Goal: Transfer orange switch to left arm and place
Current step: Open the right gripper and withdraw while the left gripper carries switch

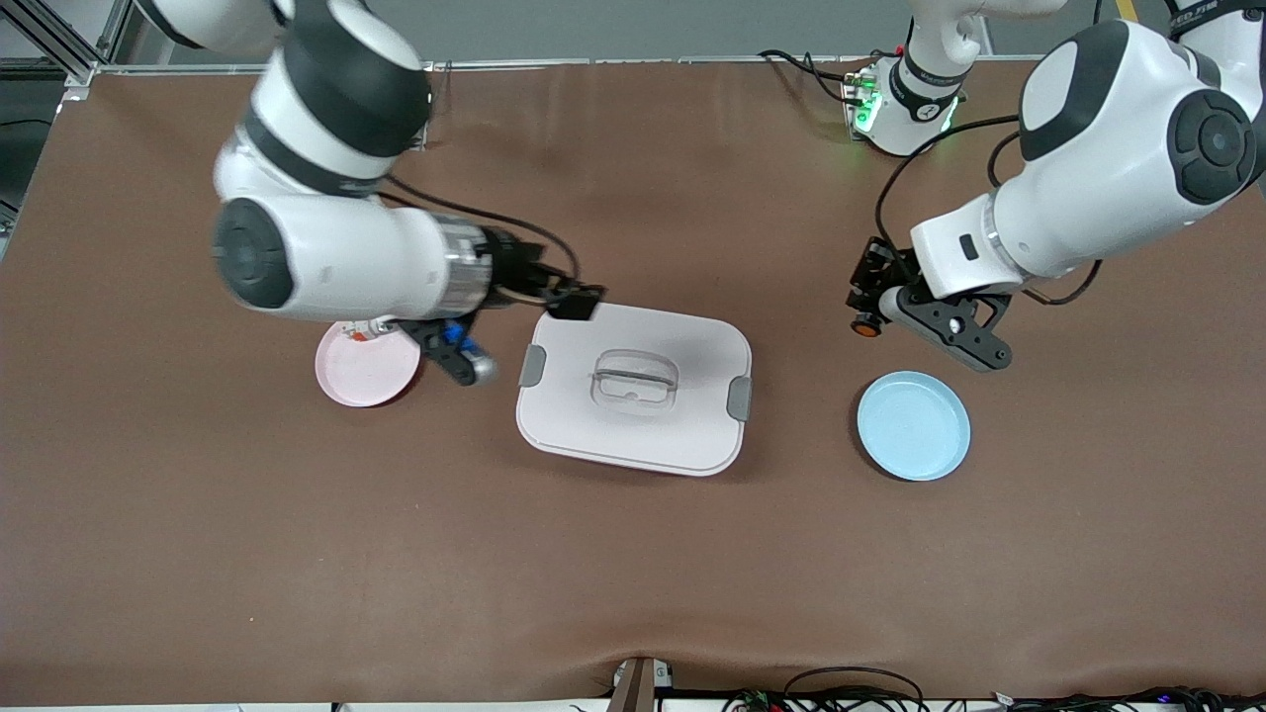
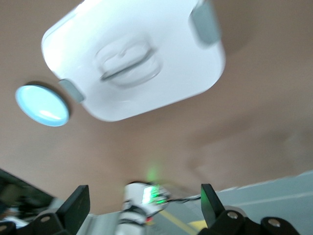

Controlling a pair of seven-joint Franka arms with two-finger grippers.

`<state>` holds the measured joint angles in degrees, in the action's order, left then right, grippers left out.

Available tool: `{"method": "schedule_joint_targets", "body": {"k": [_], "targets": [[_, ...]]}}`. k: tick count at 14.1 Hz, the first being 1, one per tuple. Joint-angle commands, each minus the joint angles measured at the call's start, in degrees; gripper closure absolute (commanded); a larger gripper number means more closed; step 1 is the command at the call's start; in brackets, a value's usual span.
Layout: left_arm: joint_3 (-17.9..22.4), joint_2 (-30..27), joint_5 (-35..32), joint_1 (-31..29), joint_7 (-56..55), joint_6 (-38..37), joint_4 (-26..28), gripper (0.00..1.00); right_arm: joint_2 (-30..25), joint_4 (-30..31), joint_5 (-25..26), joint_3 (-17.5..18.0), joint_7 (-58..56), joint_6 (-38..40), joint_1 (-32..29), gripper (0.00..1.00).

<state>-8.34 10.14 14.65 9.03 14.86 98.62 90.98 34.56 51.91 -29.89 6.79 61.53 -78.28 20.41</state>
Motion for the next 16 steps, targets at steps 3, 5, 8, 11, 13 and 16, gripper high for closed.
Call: {"method": "schedule_joint_targets", "body": {"k": [3, 5, 8, 11, 13, 16], "targets": [[0.0, 2.5, -5.9, -3.0, 13.9, -0.4, 1.0, 1.0, -1.9, 0.9, 10.4, 0.5, -25.0, 9.3, -6.2, 0.0], [0.0, 3.5, -10.6, -3.1, 17.7, -0.1, 1.0, 1.0, -1.9, 1.0, 15.3, 0.5, -35.3, 12.7, -8.9, 0.0], [0.0, 5.1, -14.2, -4.1, 25.0, 0.7, 1.0, 1.0, -2.0, 0.9, 20.1, 0.5, -47.3, 17.6, -13.9, 0.0], [-0.2, 4.6, -15.2, -7.5, 34.1, 7.4, 6.9, 1.0, -3.1, 1.0, 25.4, 0.5, -55.8, 20.2, -17.4, 0.0], [-0.3, 4.2, -15.2, -8.7, 38.8, 11.9, 10.7, 1.0, -3.1, 1.0, 30.2, 0.4, -58.4, 22.2, -17.8, 0.0], [-0.4, 4.3, -15.3, -11.7, 50.6, 21.5, 16.6, 1.0, -3.9, 1.1, 32.3, 0.3, -58.9, 24.7, -18.9, 0.0]]}}
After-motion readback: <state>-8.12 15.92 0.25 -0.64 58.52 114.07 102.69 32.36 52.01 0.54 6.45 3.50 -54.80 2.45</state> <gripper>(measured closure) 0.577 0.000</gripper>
